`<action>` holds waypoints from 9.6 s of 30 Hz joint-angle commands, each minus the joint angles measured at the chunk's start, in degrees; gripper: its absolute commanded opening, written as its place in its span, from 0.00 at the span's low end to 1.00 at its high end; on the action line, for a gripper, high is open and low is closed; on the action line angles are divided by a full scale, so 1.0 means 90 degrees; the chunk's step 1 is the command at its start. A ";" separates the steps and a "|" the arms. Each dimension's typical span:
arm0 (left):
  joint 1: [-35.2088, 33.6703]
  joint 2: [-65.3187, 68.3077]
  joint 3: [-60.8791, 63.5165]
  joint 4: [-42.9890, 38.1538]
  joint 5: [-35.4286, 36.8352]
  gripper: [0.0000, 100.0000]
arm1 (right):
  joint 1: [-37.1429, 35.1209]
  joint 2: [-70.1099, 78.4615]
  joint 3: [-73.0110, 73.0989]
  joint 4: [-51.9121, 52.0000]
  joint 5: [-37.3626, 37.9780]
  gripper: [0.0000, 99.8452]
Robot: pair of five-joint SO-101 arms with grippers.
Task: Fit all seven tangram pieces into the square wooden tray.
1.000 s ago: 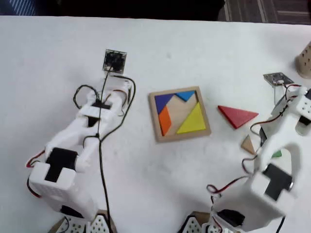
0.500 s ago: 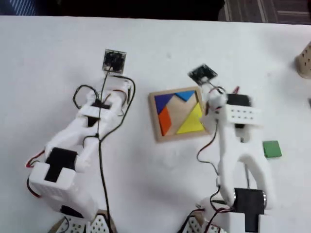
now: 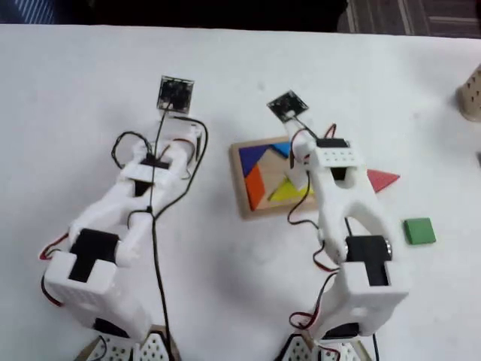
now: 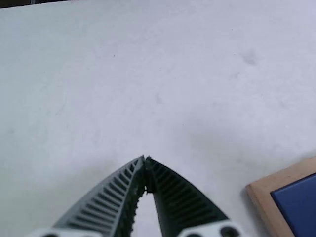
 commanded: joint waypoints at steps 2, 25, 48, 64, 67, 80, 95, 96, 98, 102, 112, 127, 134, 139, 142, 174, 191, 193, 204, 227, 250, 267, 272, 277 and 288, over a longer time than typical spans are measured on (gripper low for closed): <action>-0.0054 -0.0054 -0.0322 -0.0166 -0.0029 0.02 | -0.0484 -0.0161 -0.0606 0.0855 -0.0068 0.02; -0.0054 -0.0054 -0.0322 -0.0147 -0.0029 0.02 | -0.1783 0.0474 -0.0801 0.0982 -0.0410 0.25; -0.0054 -0.0054 -0.0322 -0.0147 -0.0029 0.02 | -0.1421 0.0435 -0.1465 0.1665 -0.0420 0.25; -0.0054 -0.0054 -0.0322 -0.0166 -0.0029 0.02 | -0.1949 -0.0376 -0.0752 0.1490 -0.0469 0.25; -0.0054 -0.0054 -0.0322 -0.0166 -0.0029 0.02 | -0.1841 -0.0376 -0.0371 0.0952 -0.0440 0.25; -0.0054 -0.0054 -0.0322 -0.0156 -0.0029 0.02 | -0.1509 0.0952 -0.1397 0.1705 -0.0400 0.25; -0.0054 -0.0054 -0.0322 -0.0166 -0.0029 0.02 | -0.1402 0.0093 -0.2208 0.3297 -0.0430 0.02; -0.0054 -0.0054 -0.0322 -0.0166 -0.0029 0.02 | -0.1304 -0.0181 -0.2208 0.3473 -0.0440 0.02; -0.0054 -0.0054 -0.0322 -0.0166 -0.0029 0.02 | -0.1040 -0.0728 -0.2188 0.3785 -0.0410 0.02; -0.0063 -0.0054 -0.0322 -0.0166 -0.0029 0.02 | -0.0024 -0.1587 -0.2178 0.4274 -0.0400 0.02; -0.0122 -0.0054 -0.0332 -0.0166 -0.0029 0.02 | 0.2857 -0.1978 -0.0440 0.3502 0.1299 0.02; -0.0122 -0.0054 -0.0332 -0.0156 -0.0029 0.02 | 0.3990 -0.1939 0.0547 0.2007 0.1475 0.21; -0.0122 -0.0054 -0.0332 -0.0166 -0.0029 0.02 | 0.3531 -0.1978 0.0254 0.2183 0.1416 0.06; -0.0122 -0.0054 -0.0332 -0.0166 -0.0029 0.02 | 0.2164 -0.1978 0.0039 0.2730 0.0606 0.03; -0.0122 -0.0054 -0.0332 -0.0166 -0.0029 0.02 | 0.1363 -0.1910 -0.0098 0.2525 -0.0078 0.02; -0.0122 -0.0054 -0.0332 -0.0166 -0.0029 0.02 | -0.0728 0.0425 -0.0860 0.0747 -0.0869 0.02; -0.0132 -0.0054 -0.0371 -0.0166 -0.0029 0.02 | -0.0630 -0.0425 -0.0830 0.0122 -0.0918 0.02; -0.0132 -0.0054 -0.0371 -0.0166 -0.0029 0.02 | -0.0630 -0.0337 -0.0830 -0.0220 -0.0918 0.02; -0.0132 -0.0054 -0.0371 -0.0166 -0.0029 0.02 | -0.0982 0.0484 -0.0889 -0.1226 -0.0869 0.02; 0.0103 -0.0034 -0.0400 -0.0303 -0.0020 0.02 | -0.0777 -0.2349 0.1836 0.0571 -0.0918 0.02; 0.1011 0.1617 -0.1592 -0.1123 -0.0029 0.02 | -0.0591 0.0357 -0.0694 0.0122 -0.0908 0.02; 0.0816 0.1607 -0.1504 -0.1162 -0.0567 0.02 | -0.1675 -0.1832 0.0508 0.1050 -0.1582 0.02; 0.0816 0.1607 -0.1495 -0.1162 -0.0567 0.02 | -0.2066 -0.3033 0.1690 0.0513 -0.2276 0.02; 0.0816 0.1607 -0.1485 -0.1162 -0.0567 0.02 | -0.2173 -0.2642 0.2286 -0.0503 -0.2481 0.02; 0.0757 0.1607 -0.1465 -0.1162 -0.0567 0.02 | -0.1607 -0.1265 0.1524 0.0552 -0.1827 0.02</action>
